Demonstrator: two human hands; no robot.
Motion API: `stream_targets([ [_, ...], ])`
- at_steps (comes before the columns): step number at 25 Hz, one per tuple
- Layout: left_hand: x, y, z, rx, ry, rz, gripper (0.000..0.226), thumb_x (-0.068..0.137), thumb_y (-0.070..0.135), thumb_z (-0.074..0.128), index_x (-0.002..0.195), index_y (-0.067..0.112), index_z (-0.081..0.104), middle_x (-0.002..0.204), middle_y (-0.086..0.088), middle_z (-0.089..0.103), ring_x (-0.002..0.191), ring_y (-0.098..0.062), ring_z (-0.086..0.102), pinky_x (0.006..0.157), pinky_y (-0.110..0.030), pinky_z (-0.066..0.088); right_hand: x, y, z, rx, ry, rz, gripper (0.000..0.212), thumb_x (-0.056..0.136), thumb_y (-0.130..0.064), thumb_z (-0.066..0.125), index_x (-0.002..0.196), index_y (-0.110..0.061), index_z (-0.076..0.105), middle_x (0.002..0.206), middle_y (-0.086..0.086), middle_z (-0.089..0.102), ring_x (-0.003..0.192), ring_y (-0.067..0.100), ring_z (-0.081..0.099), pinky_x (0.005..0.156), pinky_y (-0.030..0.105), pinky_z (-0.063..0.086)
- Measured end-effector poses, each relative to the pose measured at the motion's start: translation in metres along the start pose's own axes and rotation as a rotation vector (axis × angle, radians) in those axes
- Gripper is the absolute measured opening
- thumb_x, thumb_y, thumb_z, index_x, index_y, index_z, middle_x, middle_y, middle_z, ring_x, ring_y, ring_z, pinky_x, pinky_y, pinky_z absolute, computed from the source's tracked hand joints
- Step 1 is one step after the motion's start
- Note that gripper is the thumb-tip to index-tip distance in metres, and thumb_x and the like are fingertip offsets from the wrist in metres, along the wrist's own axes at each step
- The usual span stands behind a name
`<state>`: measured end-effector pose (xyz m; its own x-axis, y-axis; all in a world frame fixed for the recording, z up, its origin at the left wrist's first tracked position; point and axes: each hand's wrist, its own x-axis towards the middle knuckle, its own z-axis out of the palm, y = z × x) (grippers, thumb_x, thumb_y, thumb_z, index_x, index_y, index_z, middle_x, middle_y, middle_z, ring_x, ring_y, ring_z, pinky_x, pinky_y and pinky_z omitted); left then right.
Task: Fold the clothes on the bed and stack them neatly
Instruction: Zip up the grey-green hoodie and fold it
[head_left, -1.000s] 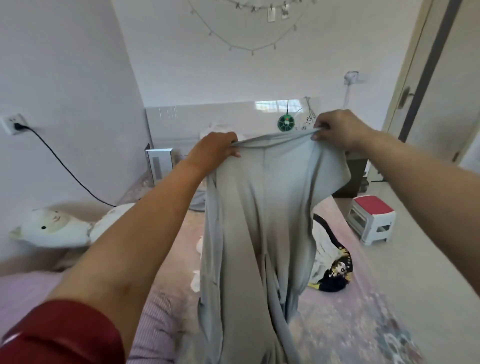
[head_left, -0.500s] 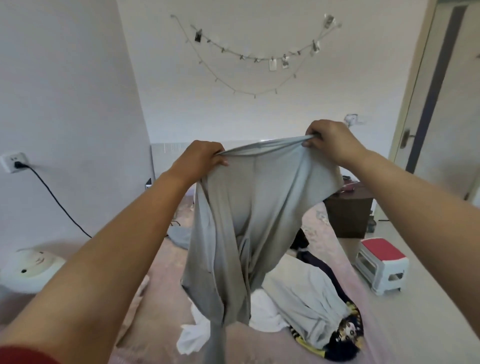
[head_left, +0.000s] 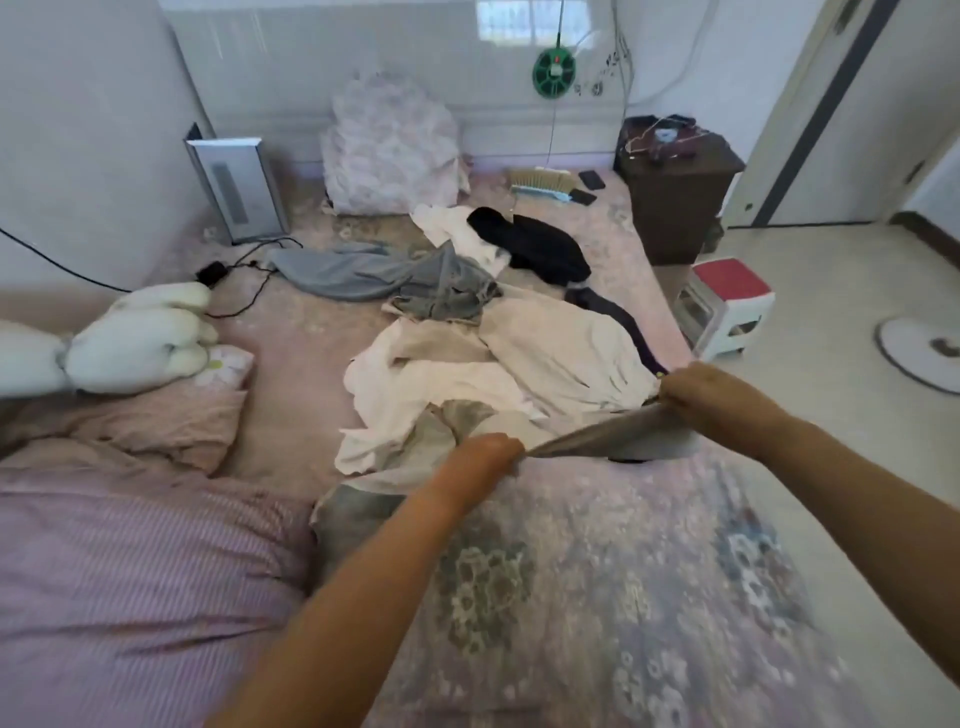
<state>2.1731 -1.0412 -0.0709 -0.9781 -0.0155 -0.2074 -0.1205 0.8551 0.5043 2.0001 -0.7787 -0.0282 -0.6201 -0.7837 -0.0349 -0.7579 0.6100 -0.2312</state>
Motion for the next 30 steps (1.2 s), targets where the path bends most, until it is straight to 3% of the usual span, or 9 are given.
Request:
stream_targets([
  [3, -0.017, -0.017, 0.113, 0.083, -0.206, 0.075, 0.031, 0.096, -0.002, 0.054, 0.127, -0.008, 0.057, 0.124, -0.034, 0.059, 0.119, -0.044, 0.058, 0.101, -0.049, 0.044, -0.054, 0.026, 0.106, -0.035, 0.000, -0.051, 0.015, 0.081, 0.011, 0.071, 0.076, 0.001, 0.062, 0.077, 0.022, 0.062, 0.073, 0.035, 0.055, 0.064, 0.044, 0.039],
  [7, -0.047, -0.031, 0.235, 0.176, -0.249, 0.107, 0.032, 0.095, -0.001, 0.053, 0.127, -0.001, 0.057, 0.121, -0.028, 0.063, 0.114, -0.041, 0.063, 0.096, -0.049, 0.050, -0.113, 0.050, 0.222, 0.001, -0.025, -0.105, 0.030, 0.065, 0.005, 0.087, 0.067, -0.005, 0.059, 0.065, 0.014, 0.059, 0.058, 0.030, 0.052, 0.052, 0.038, 0.035],
  [12, -0.082, -0.027, 0.354, 0.395, -0.317, 0.174, 0.028, 0.081, 0.003, 0.069, 0.109, 0.005, 0.065, 0.095, -0.013, 0.073, 0.086, -0.029, 0.073, 0.065, -0.035, 0.059, -0.186, 0.070, 0.330, 0.048, -0.100, -0.171, 0.027, 0.067, 0.001, 0.089, 0.076, -0.006, 0.064, 0.073, 0.014, 0.065, 0.064, 0.030, 0.058, 0.056, 0.036, 0.044],
  [16, -0.101, -0.027, 0.421, 0.481, -0.227, 0.378, 0.055, 0.046, 0.022, 0.088, 0.095, 0.010, 0.067, 0.071, -0.001, 0.068, 0.059, -0.014, 0.067, 0.047, -0.024, 0.050, -0.246, 0.077, 0.395, 0.011, -0.079, -0.235, 0.028, 0.062, -0.001, 0.090, 0.075, -0.009, 0.065, 0.071, 0.012, 0.065, 0.062, 0.030, 0.062, 0.052, 0.034, 0.048],
  [18, -0.105, -0.036, 0.440, 0.459, -0.065, 0.452, 0.045, 0.061, 0.030, 0.081, 0.101, 0.011, 0.071, 0.083, -0.004, 0.072, 0.071, -0.017, 0.069, 0.056, -0.026, 0.051, -0.269, 0.077, 0.420, 0.023, -0.054, -0.186, 0.025, 0.066, -0.001, 0.088, 0.079, -0.006, 0.068, 0.072, 0.014, 0.067, 0.063, 0.033, 0.065, 0.056, 0.037, 0.053],
  [21, -0.103, -0.080, 0.451, 0.403, 0.224, 0.440, 0.042, 0.103, 0.039, 0.043, 0.114, 0.008, 0.069, 0.111, -0.013, 0.072, 0.099, -0.027, 0.068, 0.086, -0.035, 0.049, -0.279, 0.069, 0.449, 0.087, 0.120, -0.012, 0.021, 0.071, -0.002, 0.085, 0.086, 0.001, 0.070, 0.077, 0.019, 0.069, 0.066, 0.036, 0.064, 0.060, 0.039, 0.053],
  [24, -0.094, -0.114, 0.449, 0.408, 0.122, 0.443, 0.069, 0.103, 0.061, 0.026, 0.134, 0.007, 0.058, 0.135, -0.021, 0.061, 0.131, -0.034, 0.051, 0.122, -0.035, 0.018, -0.268, 0.077, 0.468, 0.072, 0.313, 0.326, 0.034, 0.084, -0.006, 0.077, 0.114, 0.006, 0.068, 0.098, 0.027, 0.067, 0.086, 0.041, 0.064, 0.073, 0.044, 0.052],
  [26, -0.097, -0.119, 0.460, 0.430, 0.094, 0.475, 0.079, 0.096, 0.072, 0.028, 0.139, 0.011, 0.053, 0.140, -0.022, 0.057, 0.145, -0.033, 0.032, 0.125, -0.036, 0.002, -0.266, 0.081, 0.486, -0.047, 0.355, 0.476, 0.040, 0.093, -0.018, 0.072, 0.127, 0.001, 0.064, 0.119, 0.027, 0.063, 0.106, 0.045, 0.059, 0.087, 0.052, 0.049],
  [30, -0.080, -0.150, 0.489, 0.482, 0.281, 0.619, 0.059, 0.103, 0.059, 0.031, 0.133, 0.017, 0.060, 0.137, -0.018, 0.061, 0.131, -0.036, 0.049, 0.125, -0.035, 0.007, -0.258, 0.074, 0.515, 0.008, 0.346, 0.514, 0.030, 0.095, -0.021, 0.071, 0.122, -0.008, 0.070, 0.128, 0.016, 0.065, 0.121, 0.040, 0.057, 0.098, 0.050, 0.043],
])
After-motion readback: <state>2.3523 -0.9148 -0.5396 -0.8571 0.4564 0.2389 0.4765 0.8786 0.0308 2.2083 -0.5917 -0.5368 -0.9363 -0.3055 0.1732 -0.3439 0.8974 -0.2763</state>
